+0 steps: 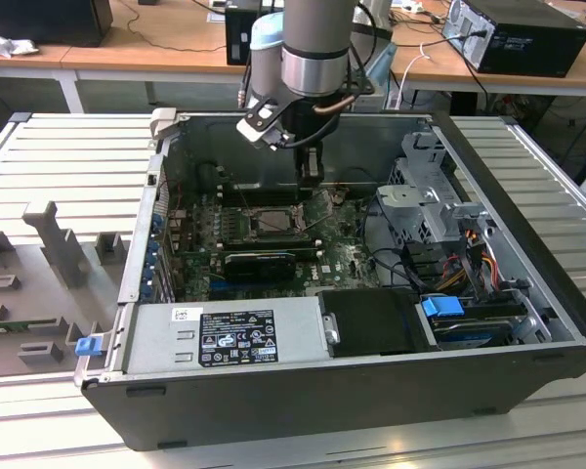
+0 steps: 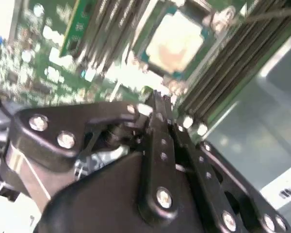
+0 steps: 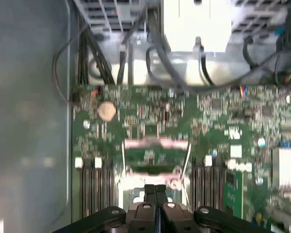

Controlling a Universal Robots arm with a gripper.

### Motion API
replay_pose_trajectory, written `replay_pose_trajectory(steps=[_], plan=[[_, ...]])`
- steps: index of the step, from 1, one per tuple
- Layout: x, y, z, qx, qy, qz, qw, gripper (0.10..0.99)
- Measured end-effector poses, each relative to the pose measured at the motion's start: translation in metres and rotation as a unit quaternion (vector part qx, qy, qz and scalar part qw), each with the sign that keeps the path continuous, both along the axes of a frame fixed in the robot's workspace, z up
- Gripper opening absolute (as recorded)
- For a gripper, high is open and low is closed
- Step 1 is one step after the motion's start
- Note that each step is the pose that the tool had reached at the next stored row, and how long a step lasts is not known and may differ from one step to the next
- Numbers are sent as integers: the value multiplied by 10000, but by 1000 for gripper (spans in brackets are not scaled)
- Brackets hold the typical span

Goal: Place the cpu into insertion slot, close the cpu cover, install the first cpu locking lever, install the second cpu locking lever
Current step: 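Close the cpu cover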

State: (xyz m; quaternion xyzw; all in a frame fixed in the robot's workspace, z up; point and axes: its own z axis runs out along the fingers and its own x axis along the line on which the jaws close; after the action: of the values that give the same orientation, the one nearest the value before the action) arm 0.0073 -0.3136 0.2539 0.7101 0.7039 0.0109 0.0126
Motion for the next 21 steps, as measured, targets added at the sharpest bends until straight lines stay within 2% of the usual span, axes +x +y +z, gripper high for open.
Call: replay_pose_trajectory(steps=[3, 6, 10, 17, 21], plan=[[151, 14, -2, -1, 0, 1, 10000, 106], [221, 18, 1, -2, 1, 53, 10000, 106], [398, 23, 1, -2, 3, 147, 9999, 106], [557, 24, -17, -2, 5, 303, 9995, 106], [593, 24, -86, -3, 9, 303, 9995, 106]])
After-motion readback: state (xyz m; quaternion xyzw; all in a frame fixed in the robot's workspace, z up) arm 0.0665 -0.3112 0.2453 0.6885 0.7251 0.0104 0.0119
